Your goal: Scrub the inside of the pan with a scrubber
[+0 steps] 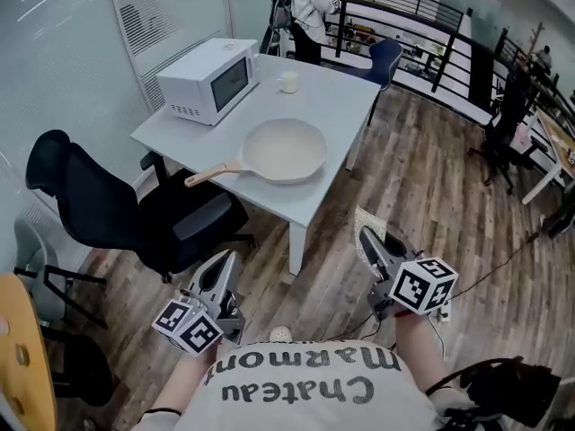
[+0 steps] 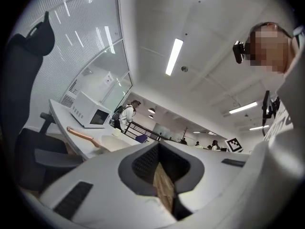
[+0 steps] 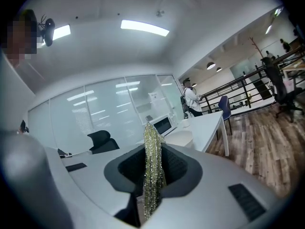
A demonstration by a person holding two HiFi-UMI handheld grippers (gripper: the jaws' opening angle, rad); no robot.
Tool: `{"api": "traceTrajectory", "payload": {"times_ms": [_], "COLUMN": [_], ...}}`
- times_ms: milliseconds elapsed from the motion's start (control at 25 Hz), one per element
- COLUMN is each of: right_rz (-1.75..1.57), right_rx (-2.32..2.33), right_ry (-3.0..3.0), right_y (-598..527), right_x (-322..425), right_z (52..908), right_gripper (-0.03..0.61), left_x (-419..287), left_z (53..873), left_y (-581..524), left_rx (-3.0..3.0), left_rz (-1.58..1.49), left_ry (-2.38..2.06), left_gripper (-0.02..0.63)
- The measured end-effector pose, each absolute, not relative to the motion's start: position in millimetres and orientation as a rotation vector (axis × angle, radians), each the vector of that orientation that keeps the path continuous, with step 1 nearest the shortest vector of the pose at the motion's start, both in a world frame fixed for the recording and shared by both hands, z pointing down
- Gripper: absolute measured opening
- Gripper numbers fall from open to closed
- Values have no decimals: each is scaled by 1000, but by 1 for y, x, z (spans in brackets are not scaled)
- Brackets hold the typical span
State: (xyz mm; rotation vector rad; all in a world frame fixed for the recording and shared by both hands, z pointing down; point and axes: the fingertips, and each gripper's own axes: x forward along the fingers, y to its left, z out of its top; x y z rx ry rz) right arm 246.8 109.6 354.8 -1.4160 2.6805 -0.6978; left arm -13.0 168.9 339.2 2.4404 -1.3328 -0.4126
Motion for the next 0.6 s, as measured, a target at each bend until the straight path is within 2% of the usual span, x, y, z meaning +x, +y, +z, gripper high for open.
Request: {"api": "traceTrajectory", "payload": {"times_ms": [320, 600], "right_rz": [-659, -727], "right_rx": [-1423, -1459], "right_ry": [2671, 2679], "right_y": [12, -37], "right_x": [205, 204], "right_z": [348, 366], "right_gripper": [67, 67], "left_x": [-53, -59], "left_z": [335, 358], "left_y": [62, 14], "left_rx": [2481, 2410], "left_rz": [-369, -323], "left_ry": [-1351, -1370], "left_gripper": [-10, -9]}}
